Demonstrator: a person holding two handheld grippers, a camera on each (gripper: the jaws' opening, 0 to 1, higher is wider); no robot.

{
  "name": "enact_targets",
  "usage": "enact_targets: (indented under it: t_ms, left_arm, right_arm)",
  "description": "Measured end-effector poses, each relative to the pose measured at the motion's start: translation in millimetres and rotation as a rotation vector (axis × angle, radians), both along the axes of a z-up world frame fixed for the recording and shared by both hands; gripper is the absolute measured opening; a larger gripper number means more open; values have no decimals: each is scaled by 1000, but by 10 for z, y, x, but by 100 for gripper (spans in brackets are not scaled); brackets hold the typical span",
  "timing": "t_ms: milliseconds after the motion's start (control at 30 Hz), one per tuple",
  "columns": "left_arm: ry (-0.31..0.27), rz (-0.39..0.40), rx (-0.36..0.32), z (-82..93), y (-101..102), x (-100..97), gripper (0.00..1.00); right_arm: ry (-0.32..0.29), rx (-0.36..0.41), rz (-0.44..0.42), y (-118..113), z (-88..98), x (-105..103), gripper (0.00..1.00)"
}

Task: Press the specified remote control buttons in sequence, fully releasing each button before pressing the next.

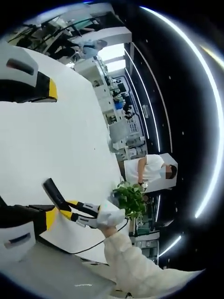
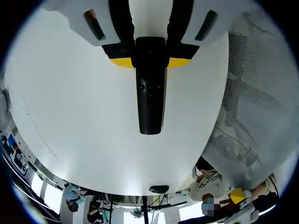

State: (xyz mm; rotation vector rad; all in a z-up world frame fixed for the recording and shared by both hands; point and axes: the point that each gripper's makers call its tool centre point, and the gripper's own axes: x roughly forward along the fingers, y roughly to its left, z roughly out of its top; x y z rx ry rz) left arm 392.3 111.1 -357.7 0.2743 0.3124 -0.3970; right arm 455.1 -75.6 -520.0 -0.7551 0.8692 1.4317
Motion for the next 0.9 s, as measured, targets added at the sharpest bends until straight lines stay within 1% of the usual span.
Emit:
enact_targets:
  t_ms: [367,600,733,800,900]
  left_arm:
    - [27,-2,19,-50,8,-8,94]
    - [41,0,32,-76,9,-14,94]
    - [28,8,35,-50,25,-7,93]
    - [36,11,34,-64,32,-8,93]
    - [38,12,43,-73,35,-6,93]
  right_arm:
    - [-4,7,5,31,1,227,25]
    - [-4,11,28,27,-2,294,25]
    - [-4,14,43,34,9,298,25]
    - [-9,12,60,28,6,294,25]
    - [-2,17,50,26,6,300,25]
